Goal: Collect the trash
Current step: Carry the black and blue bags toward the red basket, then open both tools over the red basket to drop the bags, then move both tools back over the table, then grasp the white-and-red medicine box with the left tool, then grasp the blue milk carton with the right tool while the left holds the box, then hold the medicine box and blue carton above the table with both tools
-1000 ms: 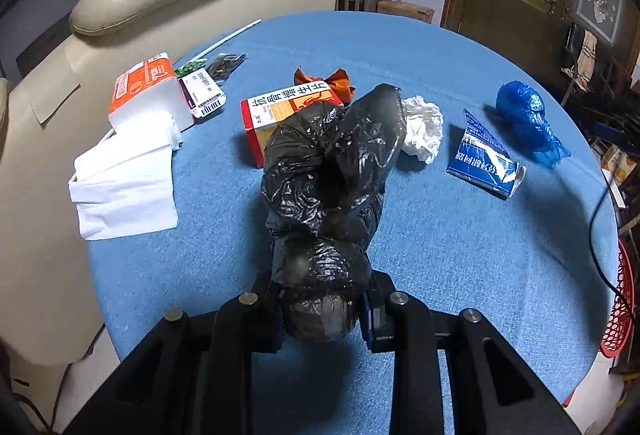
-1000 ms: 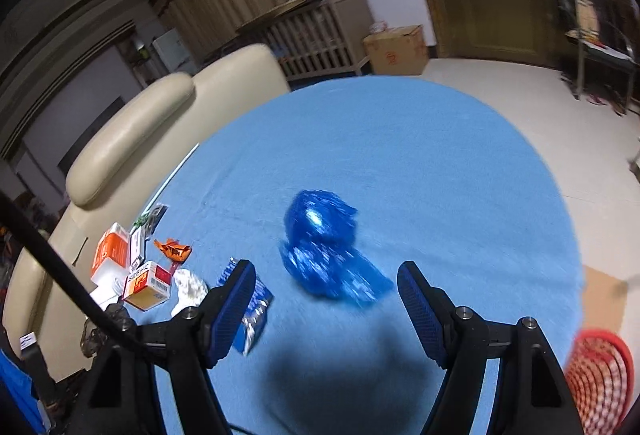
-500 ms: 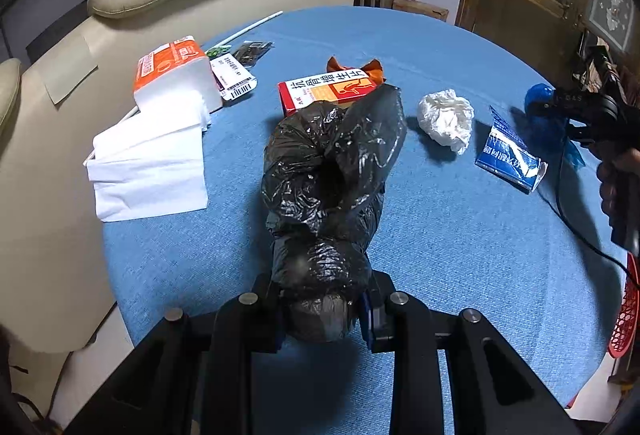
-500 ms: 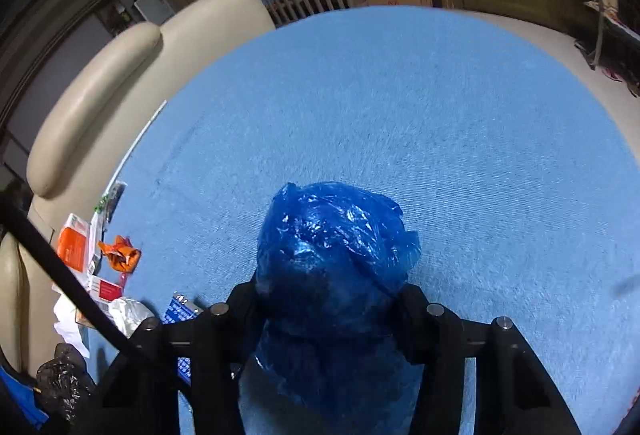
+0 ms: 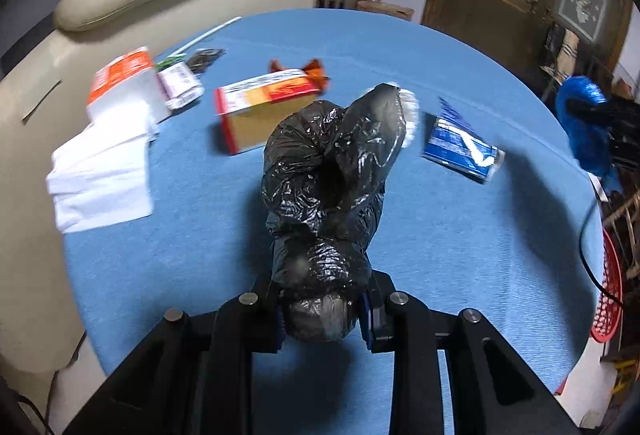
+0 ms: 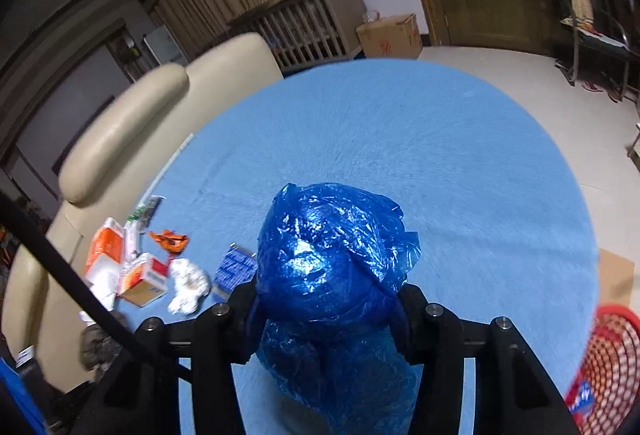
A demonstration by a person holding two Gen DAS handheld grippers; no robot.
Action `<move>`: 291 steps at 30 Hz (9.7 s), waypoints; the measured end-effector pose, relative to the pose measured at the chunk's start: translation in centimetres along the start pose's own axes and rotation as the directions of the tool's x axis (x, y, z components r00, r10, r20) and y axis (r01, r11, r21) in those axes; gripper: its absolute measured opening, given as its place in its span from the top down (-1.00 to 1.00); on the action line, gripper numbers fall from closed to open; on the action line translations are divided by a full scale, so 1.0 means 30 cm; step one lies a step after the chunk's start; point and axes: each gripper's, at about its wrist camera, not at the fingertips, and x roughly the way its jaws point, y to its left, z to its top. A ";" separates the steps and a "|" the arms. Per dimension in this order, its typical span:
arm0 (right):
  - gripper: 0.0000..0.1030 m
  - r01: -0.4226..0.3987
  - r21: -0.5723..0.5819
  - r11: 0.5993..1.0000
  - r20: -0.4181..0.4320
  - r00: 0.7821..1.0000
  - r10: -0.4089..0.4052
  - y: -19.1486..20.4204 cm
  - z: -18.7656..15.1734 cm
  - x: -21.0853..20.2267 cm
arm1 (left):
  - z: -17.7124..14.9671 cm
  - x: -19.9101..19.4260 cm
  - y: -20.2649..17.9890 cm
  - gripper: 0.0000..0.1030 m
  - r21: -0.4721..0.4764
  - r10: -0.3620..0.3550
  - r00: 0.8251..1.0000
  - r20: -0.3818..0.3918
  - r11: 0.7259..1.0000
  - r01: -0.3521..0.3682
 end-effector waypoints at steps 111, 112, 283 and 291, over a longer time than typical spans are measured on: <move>-0.25 0.238 0.416 0.878 -0.016 0.967 -0.255 -0.796 -0.465 -0.387 | 0.047 -0.191 -0.972 0.44 0.511 -0.403 0.915 -0.001 0.787 0.347; -0.35 0.243 0.426 0.871 -0.021 0.965 -0.260 -0.802 -0.466 -0.386 | 0.049 -0.187 -0.969 0.44 0.508 -0.402 0.916 -0.003 0.788 0.347; -0.37 0.091 -0.047 0.995 -0.123 0.988 -0.097 0.158 -0.286 0.050 | 0.056 0.050 -0.008 -0.61 -0.085 0.086 0.994 0.074 0.993 -0.080; -0.37 0.059 -0.037 0.998 -0.110 0.992 -0.063 0.134 -0.326 0.018 | 0.052 0.049 -0.041 -0.61 -0.062 0.110 0.992 0.056 0.992 -0.107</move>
